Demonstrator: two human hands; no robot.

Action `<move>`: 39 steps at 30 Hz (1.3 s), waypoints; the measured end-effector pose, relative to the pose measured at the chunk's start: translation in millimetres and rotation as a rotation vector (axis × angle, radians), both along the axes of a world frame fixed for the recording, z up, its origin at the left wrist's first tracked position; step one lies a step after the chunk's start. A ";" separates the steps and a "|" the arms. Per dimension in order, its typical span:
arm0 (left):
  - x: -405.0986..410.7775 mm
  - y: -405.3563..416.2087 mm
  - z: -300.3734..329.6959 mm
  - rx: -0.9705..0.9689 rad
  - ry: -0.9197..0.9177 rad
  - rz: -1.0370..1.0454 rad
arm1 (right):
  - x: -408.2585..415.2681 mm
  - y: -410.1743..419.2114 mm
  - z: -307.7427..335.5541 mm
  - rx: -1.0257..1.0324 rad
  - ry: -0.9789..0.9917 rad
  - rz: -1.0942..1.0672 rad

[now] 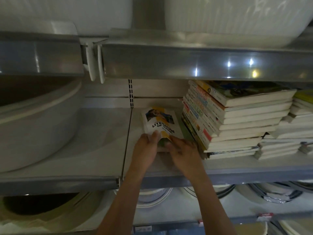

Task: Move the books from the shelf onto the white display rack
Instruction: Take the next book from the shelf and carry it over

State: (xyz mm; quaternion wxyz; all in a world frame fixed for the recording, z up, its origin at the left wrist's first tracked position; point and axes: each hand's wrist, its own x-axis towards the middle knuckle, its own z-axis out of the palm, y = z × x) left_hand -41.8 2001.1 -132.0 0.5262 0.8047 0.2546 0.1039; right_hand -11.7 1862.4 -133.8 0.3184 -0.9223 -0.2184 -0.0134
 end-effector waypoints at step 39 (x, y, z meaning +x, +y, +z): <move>-140.6 37.6 2.7 -0.272 -0.506 0.003 | -103.0 13.7 -0.1 0.643 -0.245 -0.065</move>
